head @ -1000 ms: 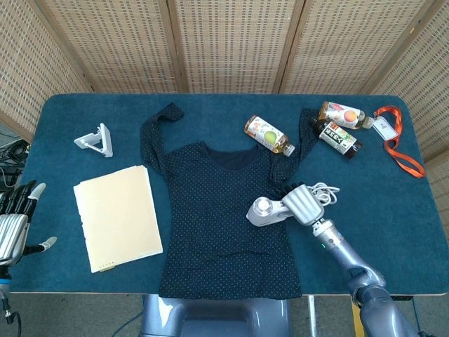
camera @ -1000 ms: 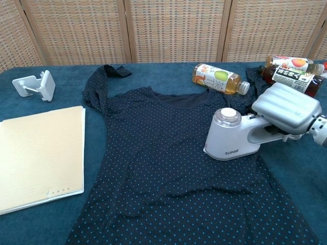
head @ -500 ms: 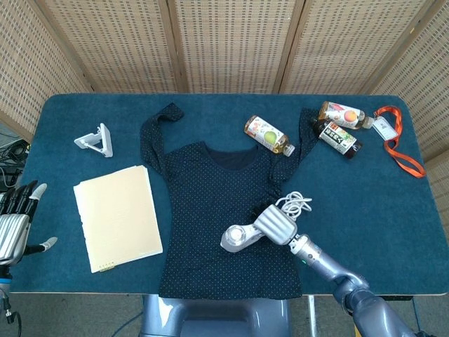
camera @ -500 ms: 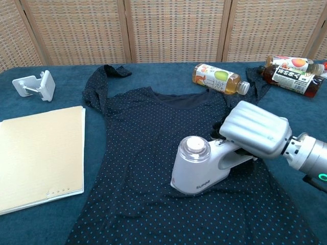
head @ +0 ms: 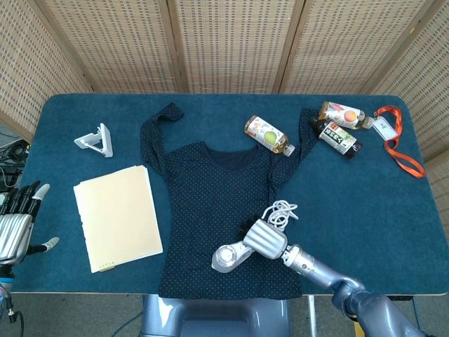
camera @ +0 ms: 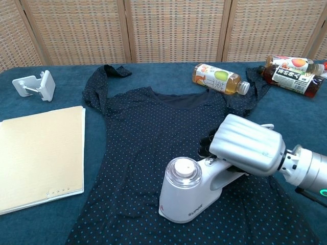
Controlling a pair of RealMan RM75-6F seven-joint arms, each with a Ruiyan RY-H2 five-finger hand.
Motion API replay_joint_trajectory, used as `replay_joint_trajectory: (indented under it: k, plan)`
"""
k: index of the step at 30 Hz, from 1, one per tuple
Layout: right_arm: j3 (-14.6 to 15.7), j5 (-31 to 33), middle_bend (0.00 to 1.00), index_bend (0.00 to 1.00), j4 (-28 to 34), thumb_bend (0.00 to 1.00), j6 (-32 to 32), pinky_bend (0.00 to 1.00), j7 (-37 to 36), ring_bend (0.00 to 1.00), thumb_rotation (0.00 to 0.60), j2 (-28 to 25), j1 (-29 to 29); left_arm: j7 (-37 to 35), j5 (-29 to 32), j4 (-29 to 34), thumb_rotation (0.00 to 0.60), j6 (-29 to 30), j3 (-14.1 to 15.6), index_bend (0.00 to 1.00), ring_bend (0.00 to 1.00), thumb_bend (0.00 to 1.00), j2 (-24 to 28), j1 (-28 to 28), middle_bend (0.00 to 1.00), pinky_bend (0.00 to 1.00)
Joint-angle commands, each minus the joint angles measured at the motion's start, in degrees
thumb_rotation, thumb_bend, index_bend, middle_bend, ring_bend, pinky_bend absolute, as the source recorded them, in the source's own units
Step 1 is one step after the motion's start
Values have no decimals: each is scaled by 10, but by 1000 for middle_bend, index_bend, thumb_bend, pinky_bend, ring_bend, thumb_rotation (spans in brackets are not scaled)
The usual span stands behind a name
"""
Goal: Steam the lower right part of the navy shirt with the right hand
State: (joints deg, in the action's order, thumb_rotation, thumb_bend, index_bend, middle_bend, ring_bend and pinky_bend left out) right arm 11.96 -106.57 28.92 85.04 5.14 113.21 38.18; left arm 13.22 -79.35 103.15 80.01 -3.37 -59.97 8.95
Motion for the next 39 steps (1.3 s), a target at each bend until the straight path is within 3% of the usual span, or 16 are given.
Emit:
replay_joint_trajectory:
  k: [1,8,24,33,39]
  plan:
    - [-7,5,690,871,-4,1000,-4,982,2,709,600,-6,0,3,1,1,600,-1,1,0,0,0,-1,0,0,0]
    - [-34,41,690,871,-52,1000,-39,982,-22,709,600,-13,-7,-1,-1,-1,600,2,2,0,0,0,-1,-2,0,0]
    - [-62,92,690,871,-158,1000,-86,982,-73,709,600,-26,-52,-1,-9,4,600,1,6,0,0,0,0,-1,0,0]
    - [-53,83,690,871,-144,1000,-57,982,-98,709,600,-29,-62,-4,-12,4,600,-1,8,0,0,0,0,-1,0,0]
    - [-28,51,690,871,-106,1000,-16,983,-94,710,600,-25,-63,-3,-9,3,600,-2,7,0,0,0,0,0,0,0]
